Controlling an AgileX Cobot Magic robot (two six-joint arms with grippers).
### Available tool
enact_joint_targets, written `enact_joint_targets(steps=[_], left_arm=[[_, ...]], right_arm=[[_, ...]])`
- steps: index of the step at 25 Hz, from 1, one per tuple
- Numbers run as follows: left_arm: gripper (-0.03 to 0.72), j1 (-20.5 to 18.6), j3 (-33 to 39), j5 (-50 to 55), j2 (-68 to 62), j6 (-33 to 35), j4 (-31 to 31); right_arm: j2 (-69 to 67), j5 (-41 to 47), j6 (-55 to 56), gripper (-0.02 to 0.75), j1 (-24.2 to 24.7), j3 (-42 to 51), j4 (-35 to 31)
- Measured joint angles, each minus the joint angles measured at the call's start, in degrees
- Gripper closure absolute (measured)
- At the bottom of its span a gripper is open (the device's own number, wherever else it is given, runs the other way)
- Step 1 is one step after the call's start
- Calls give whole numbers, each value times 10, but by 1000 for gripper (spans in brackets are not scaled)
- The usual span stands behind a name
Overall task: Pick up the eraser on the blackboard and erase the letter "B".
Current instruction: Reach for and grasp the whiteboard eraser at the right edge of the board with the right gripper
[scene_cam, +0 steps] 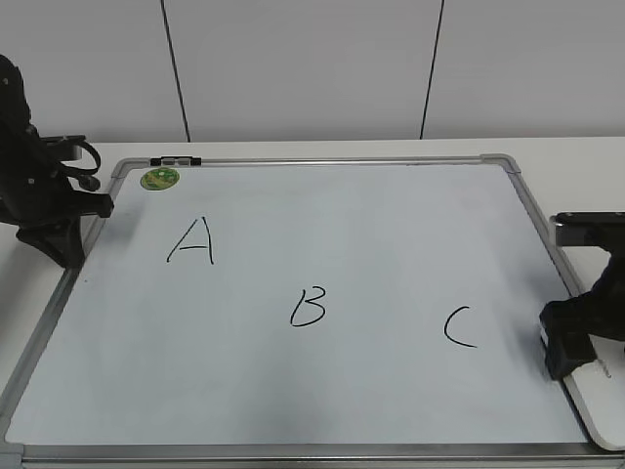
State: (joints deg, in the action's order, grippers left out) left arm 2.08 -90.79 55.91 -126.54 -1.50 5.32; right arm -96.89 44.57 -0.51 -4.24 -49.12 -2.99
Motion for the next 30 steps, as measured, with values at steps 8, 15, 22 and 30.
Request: enact_joint_targets(steps=[8,15,22,30], left_arm=[[645,0,0,0,0,0,0],[645,0,0,0,0,0,1],[644,0,0,0,0,0,1],[640,0,0,0,0,0,2]], right_arm=[[-14,-29,1,117,0,0,0],[-16,-29,1,211,0,0,5],[-16,-29,1,214,0,0,5],[-22,7,1,214,0,-22,5]])
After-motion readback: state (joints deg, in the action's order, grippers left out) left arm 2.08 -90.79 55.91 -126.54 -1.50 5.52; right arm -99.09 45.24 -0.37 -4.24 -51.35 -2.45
